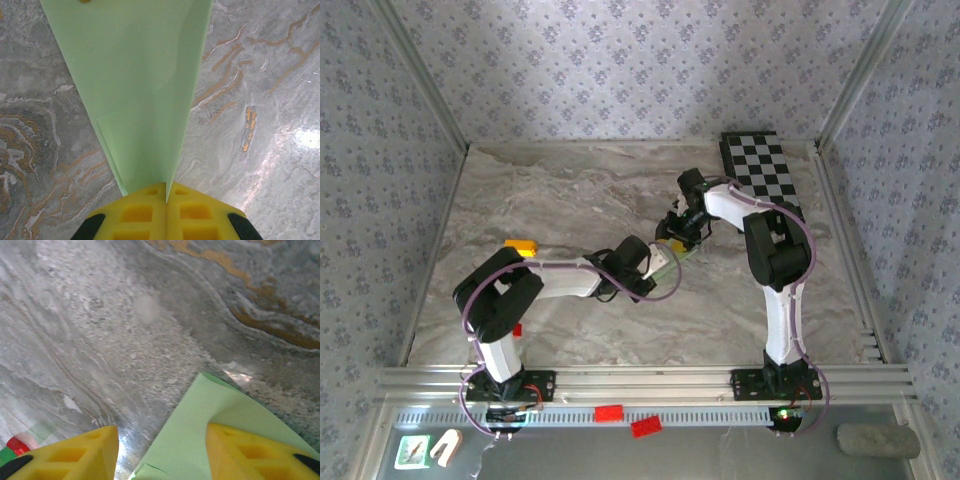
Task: Fold a paper plane with a square sheet of paper (pick it up from the middle)
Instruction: Fold the wing for the fifth time at the center of the table.
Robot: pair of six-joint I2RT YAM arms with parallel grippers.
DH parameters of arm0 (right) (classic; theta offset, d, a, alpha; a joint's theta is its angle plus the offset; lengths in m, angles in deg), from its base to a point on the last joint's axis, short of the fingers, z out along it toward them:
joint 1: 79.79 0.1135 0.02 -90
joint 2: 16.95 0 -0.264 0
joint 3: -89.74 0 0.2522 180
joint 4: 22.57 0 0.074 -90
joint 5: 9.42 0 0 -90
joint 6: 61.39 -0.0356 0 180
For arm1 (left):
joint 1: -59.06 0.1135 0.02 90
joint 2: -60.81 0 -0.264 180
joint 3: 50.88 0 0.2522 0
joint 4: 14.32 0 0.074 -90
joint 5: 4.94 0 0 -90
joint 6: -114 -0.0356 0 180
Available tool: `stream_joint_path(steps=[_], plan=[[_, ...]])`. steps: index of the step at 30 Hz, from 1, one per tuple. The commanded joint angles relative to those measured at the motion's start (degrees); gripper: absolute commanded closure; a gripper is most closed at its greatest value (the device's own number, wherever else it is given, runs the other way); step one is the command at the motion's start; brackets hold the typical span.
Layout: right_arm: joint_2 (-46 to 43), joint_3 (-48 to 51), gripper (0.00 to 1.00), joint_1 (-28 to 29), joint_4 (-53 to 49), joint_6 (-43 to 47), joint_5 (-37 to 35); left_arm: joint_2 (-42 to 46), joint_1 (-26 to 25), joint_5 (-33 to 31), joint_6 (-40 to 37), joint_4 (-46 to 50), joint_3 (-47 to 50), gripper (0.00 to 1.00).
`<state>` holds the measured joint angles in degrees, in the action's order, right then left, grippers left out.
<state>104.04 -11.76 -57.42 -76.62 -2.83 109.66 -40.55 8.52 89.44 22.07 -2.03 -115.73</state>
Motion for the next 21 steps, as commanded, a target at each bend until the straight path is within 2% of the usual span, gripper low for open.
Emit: stream_joint_path(steps=[1, 5, 10, 21], plan=[[-4.31, -2.49, 0.44, -1.0, 0.16, 0.35, 0.91, -0.43, 1.49, -0.21, 2.3, 2.59, 1.03, 0.98], [-8.75, -2.13, 0.37, -2.89, 2.13, -0.67, -1.05, 1.59, 3.04, -1.43, 4.02, 1.49, 3.39, 0.98], [-14.16, 1.35, 0.34, -5.2, 4.43, -1.24, -4.31, 4.95, 6.24, -1.62, 7.61, 0.16, 6.63, 0.98], [-23.44, 17.87, 0.33, -6.31, 18.26, -6.62, -5.12, 2.75, 13.15, 13.31, 13.81, -1.43, 7.57, 0.98]])
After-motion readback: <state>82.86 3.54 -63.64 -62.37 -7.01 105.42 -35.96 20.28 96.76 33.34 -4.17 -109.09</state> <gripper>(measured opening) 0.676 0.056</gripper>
